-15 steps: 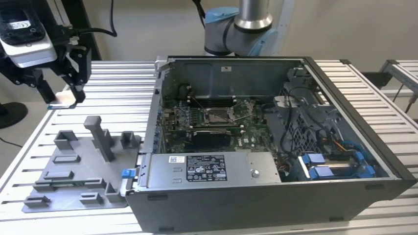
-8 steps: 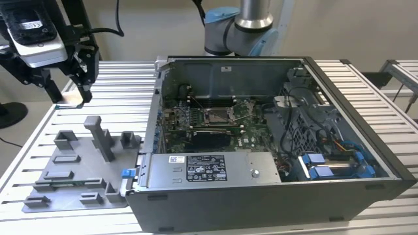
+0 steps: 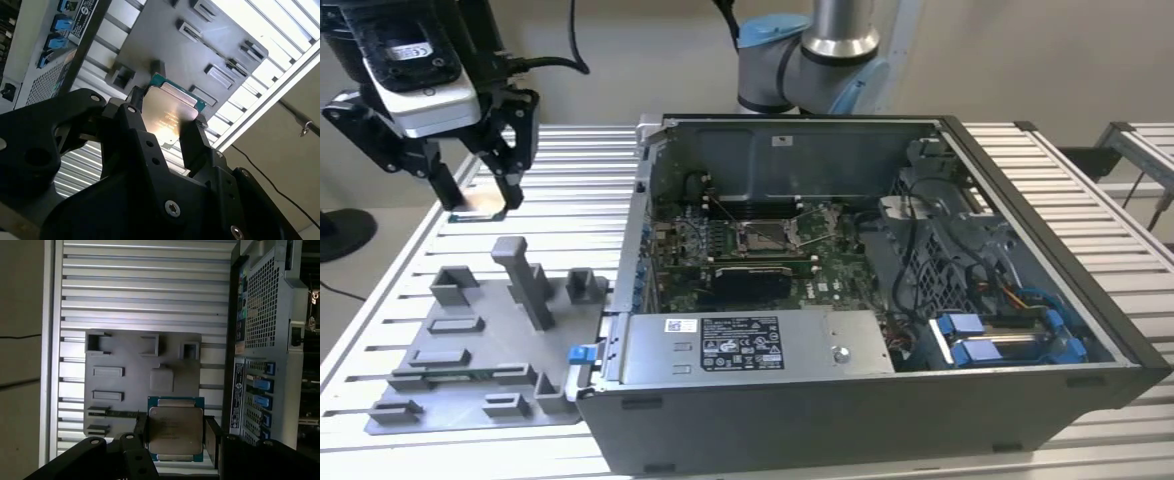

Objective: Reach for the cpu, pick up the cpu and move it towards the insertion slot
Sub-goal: 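Pick up the cpu and move it towards the insertion slot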

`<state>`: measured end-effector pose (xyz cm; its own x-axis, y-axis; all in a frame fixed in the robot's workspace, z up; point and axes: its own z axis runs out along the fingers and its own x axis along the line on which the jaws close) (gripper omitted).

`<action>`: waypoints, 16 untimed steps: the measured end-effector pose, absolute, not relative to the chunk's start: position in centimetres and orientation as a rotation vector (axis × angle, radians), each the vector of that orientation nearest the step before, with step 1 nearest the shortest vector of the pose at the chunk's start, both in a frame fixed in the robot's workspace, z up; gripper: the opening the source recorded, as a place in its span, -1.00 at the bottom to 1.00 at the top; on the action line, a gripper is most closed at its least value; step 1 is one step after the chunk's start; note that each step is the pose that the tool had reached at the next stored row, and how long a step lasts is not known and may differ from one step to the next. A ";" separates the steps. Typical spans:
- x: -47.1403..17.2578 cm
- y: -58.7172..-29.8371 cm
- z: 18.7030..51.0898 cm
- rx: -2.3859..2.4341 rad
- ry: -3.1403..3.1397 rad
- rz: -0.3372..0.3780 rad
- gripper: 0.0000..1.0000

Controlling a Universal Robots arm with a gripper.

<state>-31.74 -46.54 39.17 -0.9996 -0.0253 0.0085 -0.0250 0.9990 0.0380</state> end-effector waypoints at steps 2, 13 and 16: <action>-31.4 -46.5 39.2 0.039 -3.132 -0.060 -1.00; -29.8 -46.5 39.2 0.039 -3.132 -0.059 -1.00; -29.3 -46.5 39.2 0.039 -3.131 -0.059 -1.00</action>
<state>-29.32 -46.54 39.17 -0.9996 -0.0253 0.0089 -0.0250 0.9990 0.0380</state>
